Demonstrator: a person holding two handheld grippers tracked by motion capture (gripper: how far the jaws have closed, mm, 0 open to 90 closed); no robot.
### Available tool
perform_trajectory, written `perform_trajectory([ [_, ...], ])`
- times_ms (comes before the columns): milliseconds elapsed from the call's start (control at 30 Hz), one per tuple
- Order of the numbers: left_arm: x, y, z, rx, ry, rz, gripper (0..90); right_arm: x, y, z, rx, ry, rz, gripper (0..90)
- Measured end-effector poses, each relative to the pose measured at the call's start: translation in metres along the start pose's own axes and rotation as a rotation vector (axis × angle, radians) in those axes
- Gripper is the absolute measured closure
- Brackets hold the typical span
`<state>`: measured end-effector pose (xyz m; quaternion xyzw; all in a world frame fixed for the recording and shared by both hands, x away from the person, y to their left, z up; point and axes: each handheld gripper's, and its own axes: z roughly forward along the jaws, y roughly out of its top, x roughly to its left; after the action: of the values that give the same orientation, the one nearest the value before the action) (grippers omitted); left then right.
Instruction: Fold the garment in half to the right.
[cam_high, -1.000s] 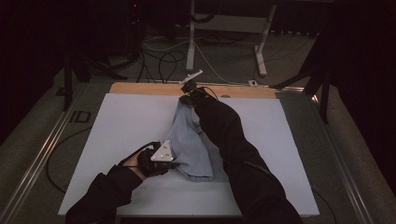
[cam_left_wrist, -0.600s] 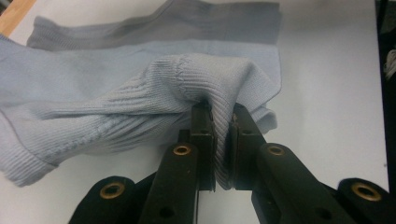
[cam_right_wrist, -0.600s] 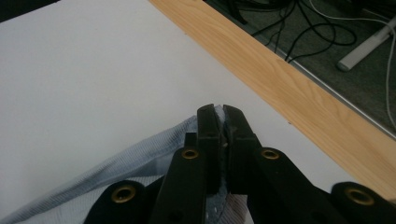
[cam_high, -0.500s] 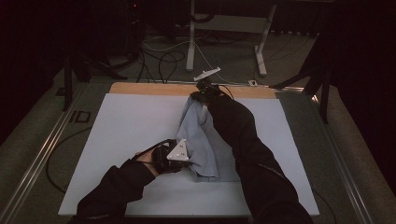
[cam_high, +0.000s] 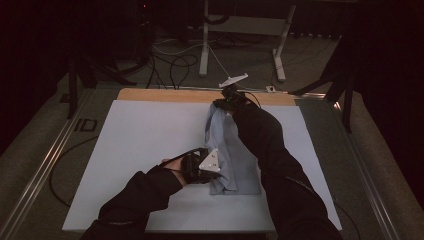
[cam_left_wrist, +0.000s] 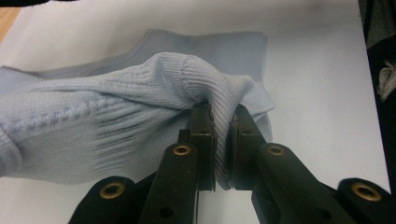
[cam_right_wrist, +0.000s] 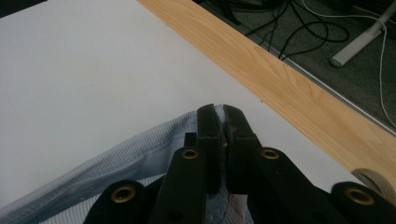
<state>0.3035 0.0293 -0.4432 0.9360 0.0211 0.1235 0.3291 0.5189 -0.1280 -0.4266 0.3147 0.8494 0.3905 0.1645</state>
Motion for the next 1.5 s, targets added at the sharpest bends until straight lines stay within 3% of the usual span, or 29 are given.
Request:
perform_trajectory([
  [700, 0.000, 0.024, 0.038, -0.008, -0.053, 0.031, 83.8, -0.028, -0.034, -0.001, -0.009, 0.017, 0.058, 87.1],
  [767, -0.002, 0.028, 0.044, -0.007, -0.063, 0.046, 83.7, -0.030, -0.037, -0.001, -0.006, 0.021, 0.064, 87.0],
  [1067, 0.002, 0.033, 0.063, 0.000, -0.103, 0.046, 83.1, -0.038, -0.050, -0.001, -0.007, 0.015, 0.067, 85.9],
  [1100, 0.003, 0.034, 0.066, -0.004, -0.108, 0.038, 83.1, -0.039, -0.052, -0.002, -0.010, 0.017, 0.072, 82.6],
  [1133, 0.003, 0.036, 0.071, -0.005, -0.117, 0.039, 82.5, -0.039, -0.053, -0.004, -0.012, 0.008, 0.081, 58.2],
  [1167, 0.003, 0.036, 0.071, -0.005, -0.117, 0.039, 82.0, -0.039, -0.053, -0.004, -0.012, 0.008, 0.081, 58.2],
  [1200, 0.004, 0.038, 0.074, -0.006, -0.128, 0.043, 81.3, -0.040, -0.055, -0.008, -0.029, 0.005, 0.084, 40.4],
  [1233, 0.003, 0.039, 0.076, -0.007, -0.137, 0.046, 80.2, -0.041, -0.055, -0.010, -0.034, -0.001, 0.098, 34.1],
  [1367, -0.003, 0.045, 0.081, -0.029, -0.180, 0.055, 69.3, -0.048, -0.057, -0.024, -0.062, 0.004, 0.128, 15.9],
  [1500, -0.007, 0.049, 0.084, -0.028, -0.203, 0.075, 55.6, -0.053, -0.061, -0.032, -0.078, 0.008, 0.146, 13.8],
])
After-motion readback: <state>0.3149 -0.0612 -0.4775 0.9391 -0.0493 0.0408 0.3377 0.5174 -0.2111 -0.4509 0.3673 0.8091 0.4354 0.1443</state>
